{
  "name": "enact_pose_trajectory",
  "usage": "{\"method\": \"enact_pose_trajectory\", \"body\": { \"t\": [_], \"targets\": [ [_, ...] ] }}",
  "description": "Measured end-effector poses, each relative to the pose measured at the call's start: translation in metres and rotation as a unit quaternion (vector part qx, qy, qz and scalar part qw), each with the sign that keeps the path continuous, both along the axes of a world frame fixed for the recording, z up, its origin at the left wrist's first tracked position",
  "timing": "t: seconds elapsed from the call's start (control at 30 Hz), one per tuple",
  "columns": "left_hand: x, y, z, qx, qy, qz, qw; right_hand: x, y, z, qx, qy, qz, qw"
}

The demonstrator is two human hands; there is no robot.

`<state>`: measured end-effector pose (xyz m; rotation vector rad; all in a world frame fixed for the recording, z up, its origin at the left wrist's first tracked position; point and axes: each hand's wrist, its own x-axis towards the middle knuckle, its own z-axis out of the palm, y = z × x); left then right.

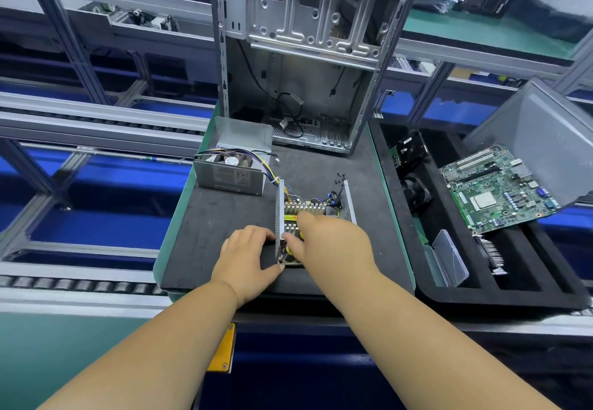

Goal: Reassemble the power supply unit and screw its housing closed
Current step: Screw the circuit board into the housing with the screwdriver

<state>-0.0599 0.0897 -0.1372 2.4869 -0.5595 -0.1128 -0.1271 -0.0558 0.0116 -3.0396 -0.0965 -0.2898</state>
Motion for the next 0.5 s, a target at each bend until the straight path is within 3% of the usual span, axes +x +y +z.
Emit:
{"method": "enact_pose_trajectory", "body": {
  "t": [0.1, 0.3, 0.5],
  "targets": [
    [-0.0002, -0.0012, 0.002, 0.0, 0.004, -0.001, 1.0, -0.0005, -0.0019, -0.001, -0.015, 0.023, -0.018, 0.999],
    [0.0002, 0.0011, 0.0006, 0.002, -0.006, -0.002, 1.0, -0.0081, -0.007, 0.0032, 0.073, 0.086, 0.055, 0.992],
    [-0.0016, 0.0001, 0.0028, -0.005, 0.001, 0.003, 1.0, -0.0056, 0.0011, -0.0034, 0.098, 0.103, 0.023, 0.99]
  ]
}}
